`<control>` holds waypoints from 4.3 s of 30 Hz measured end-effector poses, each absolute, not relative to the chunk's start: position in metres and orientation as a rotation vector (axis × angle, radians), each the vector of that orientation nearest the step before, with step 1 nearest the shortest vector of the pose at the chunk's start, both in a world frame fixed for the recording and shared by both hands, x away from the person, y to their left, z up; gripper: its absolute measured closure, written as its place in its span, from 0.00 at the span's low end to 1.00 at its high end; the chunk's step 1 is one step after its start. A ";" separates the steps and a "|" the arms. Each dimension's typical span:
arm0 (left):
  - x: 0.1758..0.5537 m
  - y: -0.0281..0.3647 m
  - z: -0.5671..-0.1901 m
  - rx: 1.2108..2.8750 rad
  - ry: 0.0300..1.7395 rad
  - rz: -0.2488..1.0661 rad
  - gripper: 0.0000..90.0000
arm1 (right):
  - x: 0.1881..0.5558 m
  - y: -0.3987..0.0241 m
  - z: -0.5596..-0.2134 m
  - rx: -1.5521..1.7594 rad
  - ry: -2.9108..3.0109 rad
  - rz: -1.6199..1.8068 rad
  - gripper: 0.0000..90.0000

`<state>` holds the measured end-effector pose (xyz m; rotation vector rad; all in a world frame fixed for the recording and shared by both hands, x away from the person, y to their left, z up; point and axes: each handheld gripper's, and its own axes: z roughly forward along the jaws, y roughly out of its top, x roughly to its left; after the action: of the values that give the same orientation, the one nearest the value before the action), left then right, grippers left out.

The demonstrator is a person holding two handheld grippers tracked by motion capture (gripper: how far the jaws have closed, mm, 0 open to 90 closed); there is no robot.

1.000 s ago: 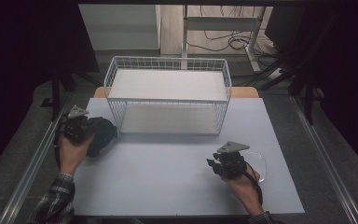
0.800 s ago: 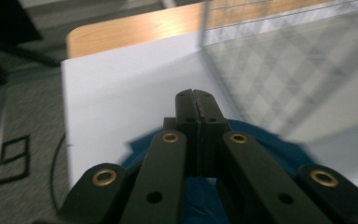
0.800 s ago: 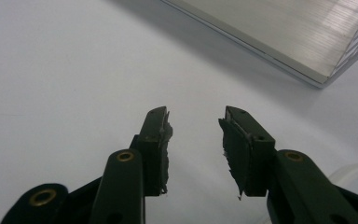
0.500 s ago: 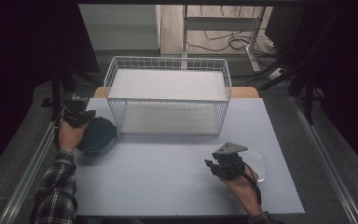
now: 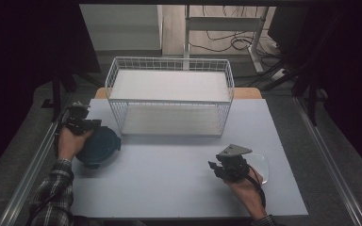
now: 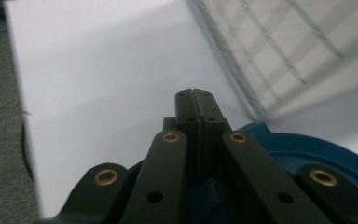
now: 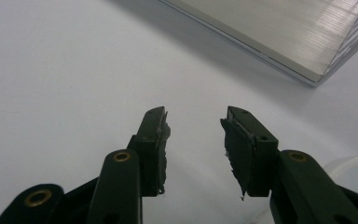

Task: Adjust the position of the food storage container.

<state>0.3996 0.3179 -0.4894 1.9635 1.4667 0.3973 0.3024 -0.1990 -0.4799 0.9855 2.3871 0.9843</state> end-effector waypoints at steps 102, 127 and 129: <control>0.258 0.181 -0.515 1.986 1.252 0.291 1.00 | 0.288 -0.201 -0.478 0.994 2.479 1.062 0.99; 0.231 0.169 -0.518 2.049 1.098 0.153 1.00 | 0.250 -0.158 -0.484 0.833 2.737 1.129 1.00; 0.231 0.169 -0.518 2.046 1.101 0.149 1.00 | 0.250 -0.158 -0.485 0.829 2.782 1.147 0.99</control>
<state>0.2313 0.1691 -0.5178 2.0460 1.1013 0.1494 0.2505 -0.1580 -0.4845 0.8287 2.7823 1.1467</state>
